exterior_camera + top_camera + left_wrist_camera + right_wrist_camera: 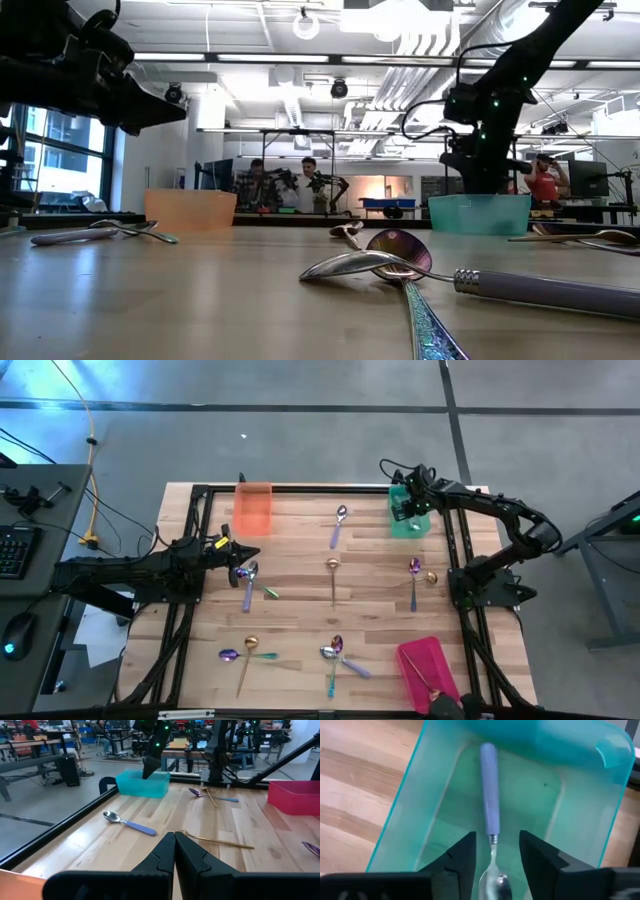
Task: Sort silverware by color (type)
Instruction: Put the blue spoon into the orange bin
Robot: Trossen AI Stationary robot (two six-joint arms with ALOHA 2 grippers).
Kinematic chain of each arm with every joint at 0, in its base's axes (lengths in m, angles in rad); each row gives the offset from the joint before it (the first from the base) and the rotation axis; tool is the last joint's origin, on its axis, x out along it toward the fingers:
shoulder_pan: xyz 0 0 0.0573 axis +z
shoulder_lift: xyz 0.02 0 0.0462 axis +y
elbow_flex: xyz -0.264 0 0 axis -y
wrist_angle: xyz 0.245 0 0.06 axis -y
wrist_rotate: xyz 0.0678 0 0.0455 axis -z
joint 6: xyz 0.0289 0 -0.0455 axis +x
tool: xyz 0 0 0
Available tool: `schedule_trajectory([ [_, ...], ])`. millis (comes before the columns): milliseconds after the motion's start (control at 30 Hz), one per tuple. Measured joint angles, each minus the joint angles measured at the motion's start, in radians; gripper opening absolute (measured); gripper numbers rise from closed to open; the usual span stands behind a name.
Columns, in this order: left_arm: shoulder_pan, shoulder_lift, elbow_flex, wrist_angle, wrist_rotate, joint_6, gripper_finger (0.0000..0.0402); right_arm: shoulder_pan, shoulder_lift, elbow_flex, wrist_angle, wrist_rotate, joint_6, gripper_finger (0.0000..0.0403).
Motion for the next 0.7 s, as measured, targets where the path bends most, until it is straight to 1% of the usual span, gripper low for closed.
schedule_trajectory([
  [100, 0.000, 0.000, 0.000, 0.001, 0.012, 0.000, 0.0000, 0.019, -0.016, 0.005, -0.011, -0.039, -0.063, 0.0133],
  [200, 0.000, 0.000, 0.000, 0.008, 0.015, -0.004, 0.0000, 0.053, -0.050, 0.006, -0.039, -0.066, -0.124, 0.0117],
  [300, 0.000, 0.000, 0.000, 0.007, 0.015, -0.003, 0.0000, 0.089, -0.097, 0.006, -0.056, -0.064, -0.151, 0.0089],
  [400, 0.000, 0.000, 0.000, 0.007, 0.015, -0.001, 0.0000, 0.137, -0.148, 0.003, -0.029, -0.061, -0.166, 0.0051],
  [467, 0.000, 0.000, 0.006, 0.000, 0.015, 0.005, 0.0000, 0.175, -0.191, -0.023, 0.046, -0.079, -0.176, 0.0022],
  [533, 0.000, 0.000, 0.017, 0.001, 0.015, -0.002, 0.0000, 0.207, -0.232, -0.082, 0.174, -0.127, -0.187, 0.0006],
  [600, 0.000, 0.002, 0.024, 0.001, 0.023, -0.019, 0.0000, 0.243, -0.270, -0.161, 0.332, -0.174, -0.179, 0.0009],
  [700, 0.000, 0.017, 0.024, -0.007, 0.054, -0.046, 0.0000, 0.300, -0.315, -0.277, 0.566, -0.213, -0.141, 0.0012],
])
